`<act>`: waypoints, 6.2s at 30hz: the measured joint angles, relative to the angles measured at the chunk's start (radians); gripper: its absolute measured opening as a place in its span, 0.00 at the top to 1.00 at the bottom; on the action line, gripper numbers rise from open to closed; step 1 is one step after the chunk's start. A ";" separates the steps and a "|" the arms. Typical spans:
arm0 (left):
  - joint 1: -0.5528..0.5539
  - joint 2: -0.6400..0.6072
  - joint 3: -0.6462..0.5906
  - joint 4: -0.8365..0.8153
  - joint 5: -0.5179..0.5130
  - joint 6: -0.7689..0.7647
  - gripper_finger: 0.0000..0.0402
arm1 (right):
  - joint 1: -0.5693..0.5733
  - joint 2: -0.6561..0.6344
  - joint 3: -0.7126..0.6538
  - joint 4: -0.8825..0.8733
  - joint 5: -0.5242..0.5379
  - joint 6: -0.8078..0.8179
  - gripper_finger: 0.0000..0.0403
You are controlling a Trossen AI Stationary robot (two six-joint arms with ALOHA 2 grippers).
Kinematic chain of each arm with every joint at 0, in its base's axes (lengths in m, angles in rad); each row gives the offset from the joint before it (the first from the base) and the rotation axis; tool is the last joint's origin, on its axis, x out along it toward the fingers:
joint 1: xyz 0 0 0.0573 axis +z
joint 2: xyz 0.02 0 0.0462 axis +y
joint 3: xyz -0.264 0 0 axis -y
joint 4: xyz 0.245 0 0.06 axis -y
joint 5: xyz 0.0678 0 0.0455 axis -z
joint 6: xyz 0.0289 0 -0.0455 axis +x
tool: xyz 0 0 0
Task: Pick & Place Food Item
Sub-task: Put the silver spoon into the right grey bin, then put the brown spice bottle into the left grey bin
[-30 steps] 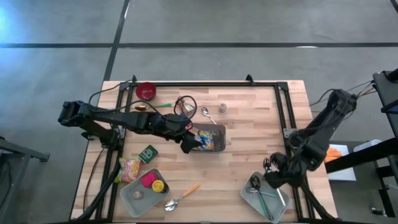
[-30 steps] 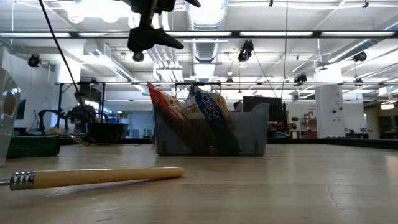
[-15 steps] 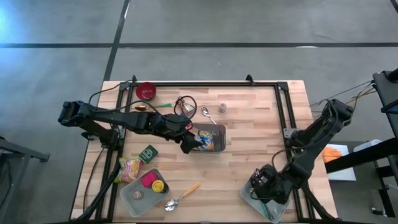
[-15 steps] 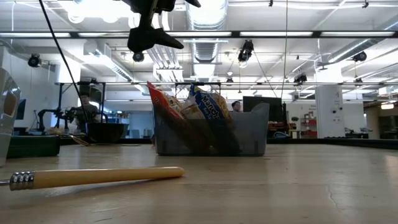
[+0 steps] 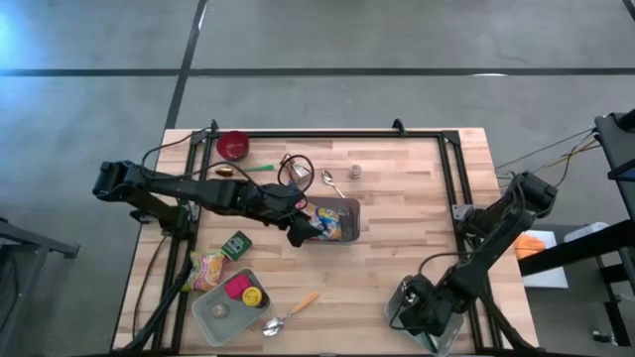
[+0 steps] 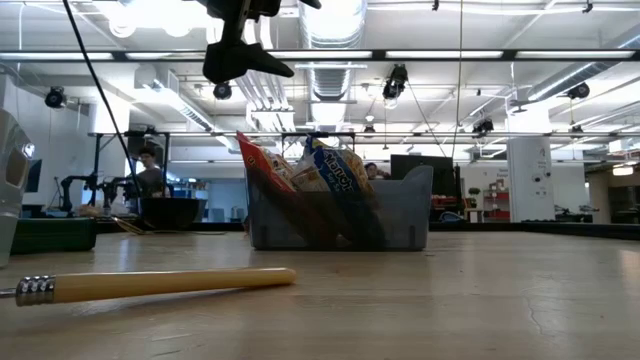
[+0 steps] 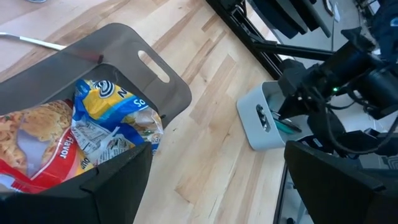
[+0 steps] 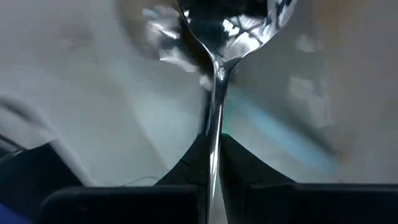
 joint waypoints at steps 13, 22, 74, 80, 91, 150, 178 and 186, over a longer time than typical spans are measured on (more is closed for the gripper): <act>-0.002 0.000 0.000 -0.005 0.004 -0.024 0.08 | 0.000 0.040 -0.003 -0.002 -0.025 -0.008 0.72; -0.001 0.000 0.000 -0.005 0.011 -0.026 0.08 | 0.000 0.028 -0.005 -0.005 -0.021 -0.029 0.46; -0.016 -0.075 0.347 -0.472 -0.084 0.068 0.09 | -0.252 -0.014 0.625 -0.825 0.436 -0.446 0.32; -0.016 -0.123 0.347 -0.529 -0.068 0.167 0.09 | -0.596 -0.014 0.625 -0.739 0.400 -0.642 0.32; -0.016 -0.186 0.339 -0.671 -0.148 0.342 0.09 | -1.204 0.058 0.630 -0.459 0.169 -0.899 0.32; 0.095 -0.226 0.202 -0.583 -0.147 0.310 0.09 | -1.505 0.611 0.934 -0.666 -0.155 -1.305 0.61; 0.095 -0.226 0.202 -0.583 -0.137 0.293 0.09 | -1.506 0.615 0.928 -0.632 -0.144 -1.284 0.20; 0.095 -0.226 0.202 -0.583 -0.137 0.286 0.09 | -1.507 0.661 0.942 -0.630 -0.172 -1.206 0.20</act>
